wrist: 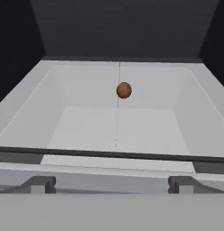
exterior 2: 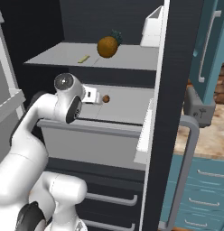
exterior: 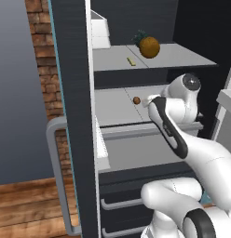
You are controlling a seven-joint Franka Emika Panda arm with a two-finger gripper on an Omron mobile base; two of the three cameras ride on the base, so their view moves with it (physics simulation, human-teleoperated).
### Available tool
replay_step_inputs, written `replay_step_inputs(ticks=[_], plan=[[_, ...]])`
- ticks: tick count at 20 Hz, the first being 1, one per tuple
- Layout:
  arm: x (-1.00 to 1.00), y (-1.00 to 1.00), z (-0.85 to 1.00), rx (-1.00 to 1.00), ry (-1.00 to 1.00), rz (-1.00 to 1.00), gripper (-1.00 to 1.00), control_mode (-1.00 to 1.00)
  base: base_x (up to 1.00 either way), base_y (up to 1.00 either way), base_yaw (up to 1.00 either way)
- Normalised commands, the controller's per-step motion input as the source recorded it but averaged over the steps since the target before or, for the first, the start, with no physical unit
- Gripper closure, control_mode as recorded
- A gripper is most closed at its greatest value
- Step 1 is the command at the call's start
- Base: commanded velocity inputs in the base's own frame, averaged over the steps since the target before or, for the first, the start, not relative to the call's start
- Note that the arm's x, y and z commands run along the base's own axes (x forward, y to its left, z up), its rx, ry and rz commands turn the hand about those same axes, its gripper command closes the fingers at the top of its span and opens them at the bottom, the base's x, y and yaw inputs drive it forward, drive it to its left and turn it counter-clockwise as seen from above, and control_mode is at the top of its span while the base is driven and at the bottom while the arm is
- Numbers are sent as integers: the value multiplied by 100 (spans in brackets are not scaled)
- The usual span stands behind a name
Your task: Pick the egg and butter from the fridge and place them by the bowl for mixing.
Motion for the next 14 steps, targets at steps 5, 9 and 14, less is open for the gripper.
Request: replay_step_inputs(ticks=[5, 9, 14], plan=[[46, 0, -15, 0, -3, 0, -100, -100, 0, 0, 0], [56, 0, -11, 0, 3, 0, -100, -100, 0, 0, 0], [53, -5, -12, 2, 14, 0, -100, -100, 0, 0, 0]])
